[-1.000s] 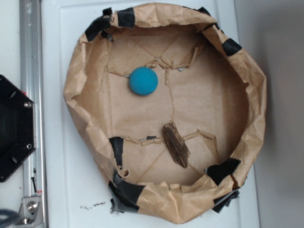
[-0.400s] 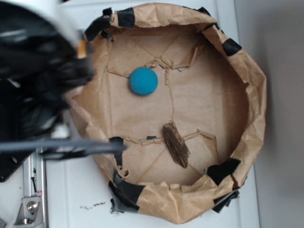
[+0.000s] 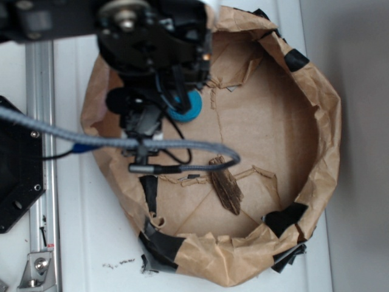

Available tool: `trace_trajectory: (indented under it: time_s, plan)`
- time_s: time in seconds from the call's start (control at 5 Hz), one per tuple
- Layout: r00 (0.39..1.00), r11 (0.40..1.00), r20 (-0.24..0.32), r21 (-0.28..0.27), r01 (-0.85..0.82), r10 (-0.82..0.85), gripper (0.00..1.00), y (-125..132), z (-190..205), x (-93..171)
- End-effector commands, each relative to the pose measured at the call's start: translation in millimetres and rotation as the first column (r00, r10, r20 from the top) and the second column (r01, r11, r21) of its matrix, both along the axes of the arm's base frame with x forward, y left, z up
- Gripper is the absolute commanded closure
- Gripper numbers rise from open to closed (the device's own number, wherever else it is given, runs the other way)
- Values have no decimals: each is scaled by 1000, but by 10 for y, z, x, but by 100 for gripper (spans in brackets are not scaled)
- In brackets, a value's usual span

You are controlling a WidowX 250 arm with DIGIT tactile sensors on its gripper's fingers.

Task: Grab the blue ball.

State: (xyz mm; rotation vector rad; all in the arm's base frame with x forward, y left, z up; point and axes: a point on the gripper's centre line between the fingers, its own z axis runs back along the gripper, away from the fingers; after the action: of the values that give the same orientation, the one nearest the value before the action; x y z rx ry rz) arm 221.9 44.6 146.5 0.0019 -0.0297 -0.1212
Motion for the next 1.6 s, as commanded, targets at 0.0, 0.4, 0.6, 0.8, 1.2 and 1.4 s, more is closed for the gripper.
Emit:
trace_trajectory:
  time_s: [0.0,0.4,0.6,0.8,1.2,1.4]
  plan:
    - [991,991,27,28,133,-134,0,-94,-104,328]
    - [924,922,-30,55,383,-382,0,-187,-526,456]
    - [870,870,-74,31,491,-488,0,-189,-839,325]
    - [812,813,-56,4,583,-581,0,-158,-986,200]
    - [866,868,-80,2,496,-494,100,236,-1077,71]
    - [870,873,-93,11,488,-485,100,256,-1069,57]
